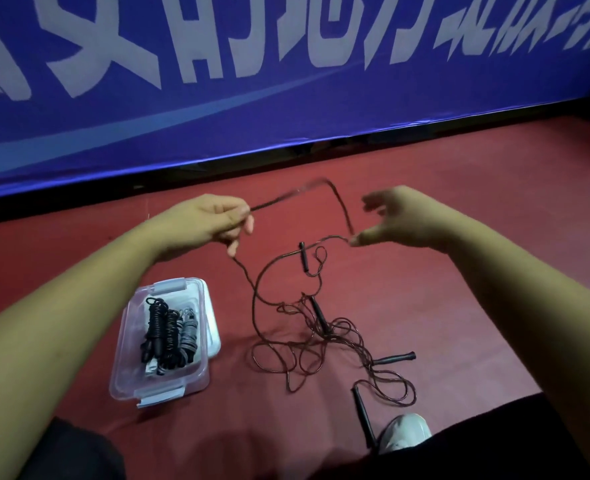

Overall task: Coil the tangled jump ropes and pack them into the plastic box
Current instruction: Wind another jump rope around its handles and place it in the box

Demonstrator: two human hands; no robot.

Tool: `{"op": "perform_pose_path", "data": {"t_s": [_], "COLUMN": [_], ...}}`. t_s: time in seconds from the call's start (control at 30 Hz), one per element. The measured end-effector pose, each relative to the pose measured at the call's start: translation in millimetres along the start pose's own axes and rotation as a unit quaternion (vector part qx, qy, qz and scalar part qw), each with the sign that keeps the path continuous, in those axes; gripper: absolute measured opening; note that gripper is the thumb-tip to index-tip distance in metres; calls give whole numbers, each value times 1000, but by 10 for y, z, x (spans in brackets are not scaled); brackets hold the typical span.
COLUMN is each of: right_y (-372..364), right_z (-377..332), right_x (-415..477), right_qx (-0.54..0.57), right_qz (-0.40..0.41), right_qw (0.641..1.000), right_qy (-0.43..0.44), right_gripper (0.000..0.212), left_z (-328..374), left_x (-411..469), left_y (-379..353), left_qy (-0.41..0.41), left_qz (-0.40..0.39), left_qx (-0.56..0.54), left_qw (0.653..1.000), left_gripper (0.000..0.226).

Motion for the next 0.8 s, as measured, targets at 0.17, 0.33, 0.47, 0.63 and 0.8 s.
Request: {"op": "perform_pose_path", "data": {"t_s": [0.17, 0.33, 0.47, 0.63, 0.8], "right_y": [-188, 5, 722, 380, -136], "right_z": [-710, -1009, -641, -181, -577], "right_x": [-201, -354, -320, -122, -169], "right_qx": [180, 244, 531, 108, 79], "right_qz": [-54, 1, 118, 79, -47], "right_qw": [974, 946, 815, 991, 990], "right_qy": [129, 215, 200, 8, 108], "right_gripper": [54, 30, 28, 33, 103], "left_z": [602, 535, -289, -200, 406], "left_x": [38, 38, -63, -33, 55], "left_y": [-208, -81, -36, 113, -225], "left_qy": [-83, -96, 57, 11, -64], "left_qz": [10, 34, -65, 49, 7], "left_qx": [46, 82, 212, 15, 63], "left_qw": [995, 991, 973, 999, 996], "left_gripper": [36, 40, 54, 49, 31]}}
Point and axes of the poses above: each hand's wrist, its own x-axis towards the middle knuckle, its own y-axis out of the back of the hand, z = x × y, the point moved 9 cm from there along x, towards the middle knuckle, and after that the axes turned 7 degrees about -y, right-handed, at the moved point
